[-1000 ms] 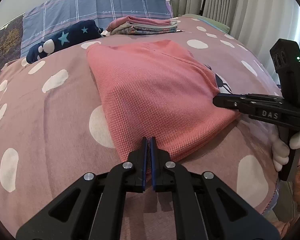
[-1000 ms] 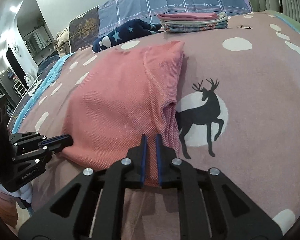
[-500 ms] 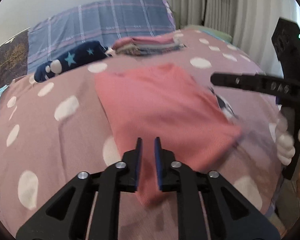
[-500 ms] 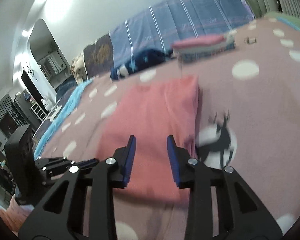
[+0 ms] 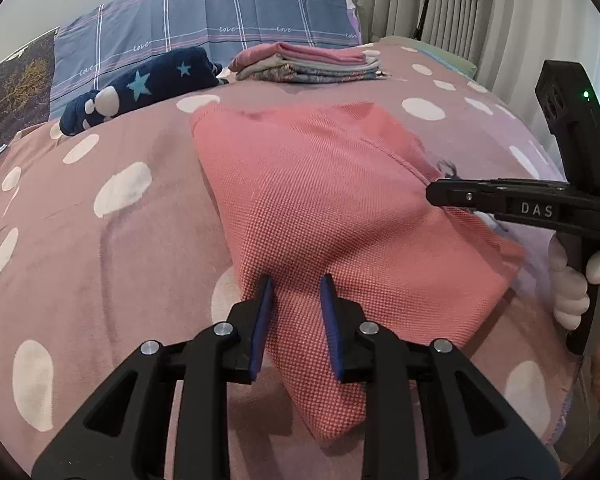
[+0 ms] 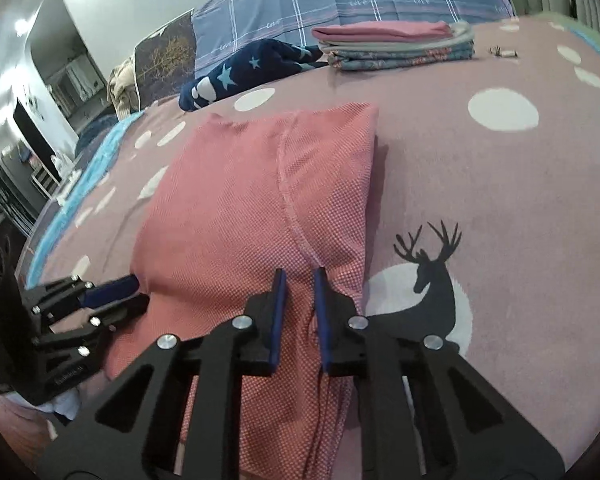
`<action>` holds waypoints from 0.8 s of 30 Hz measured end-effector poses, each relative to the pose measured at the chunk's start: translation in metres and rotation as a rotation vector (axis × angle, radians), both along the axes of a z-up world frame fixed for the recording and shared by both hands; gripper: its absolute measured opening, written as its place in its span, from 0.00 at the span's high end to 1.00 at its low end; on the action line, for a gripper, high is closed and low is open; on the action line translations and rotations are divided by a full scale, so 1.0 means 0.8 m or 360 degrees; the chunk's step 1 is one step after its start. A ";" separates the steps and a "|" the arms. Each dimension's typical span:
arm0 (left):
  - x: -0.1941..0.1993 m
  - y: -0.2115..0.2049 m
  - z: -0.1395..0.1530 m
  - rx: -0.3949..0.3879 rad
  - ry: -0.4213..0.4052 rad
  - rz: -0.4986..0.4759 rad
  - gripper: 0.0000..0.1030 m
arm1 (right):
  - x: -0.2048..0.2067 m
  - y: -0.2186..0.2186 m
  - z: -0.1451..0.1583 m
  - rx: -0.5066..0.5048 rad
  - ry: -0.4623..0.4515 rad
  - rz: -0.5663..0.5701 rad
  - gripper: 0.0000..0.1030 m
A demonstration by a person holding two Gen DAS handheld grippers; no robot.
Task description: Fold small clothes
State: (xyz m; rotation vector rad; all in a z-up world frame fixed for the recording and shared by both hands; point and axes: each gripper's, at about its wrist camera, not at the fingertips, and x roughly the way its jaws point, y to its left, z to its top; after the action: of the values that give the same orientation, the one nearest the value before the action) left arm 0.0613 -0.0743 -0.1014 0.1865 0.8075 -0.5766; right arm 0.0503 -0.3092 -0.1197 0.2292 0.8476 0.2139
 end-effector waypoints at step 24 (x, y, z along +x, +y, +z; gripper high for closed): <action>0.125 0.023 -0.002 -0.0234 0.0224 0.0070 0.33 | 0.070 -0.029 0.025 0.0065 -0.0006 -0.0027 0.47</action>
State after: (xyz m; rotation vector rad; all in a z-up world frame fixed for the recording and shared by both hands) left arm 0.1610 -0.0555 -0.1030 -0.0068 0.8993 -0.6097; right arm 0.1066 -0.3324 -0.0994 0.2742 0.8377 0.2157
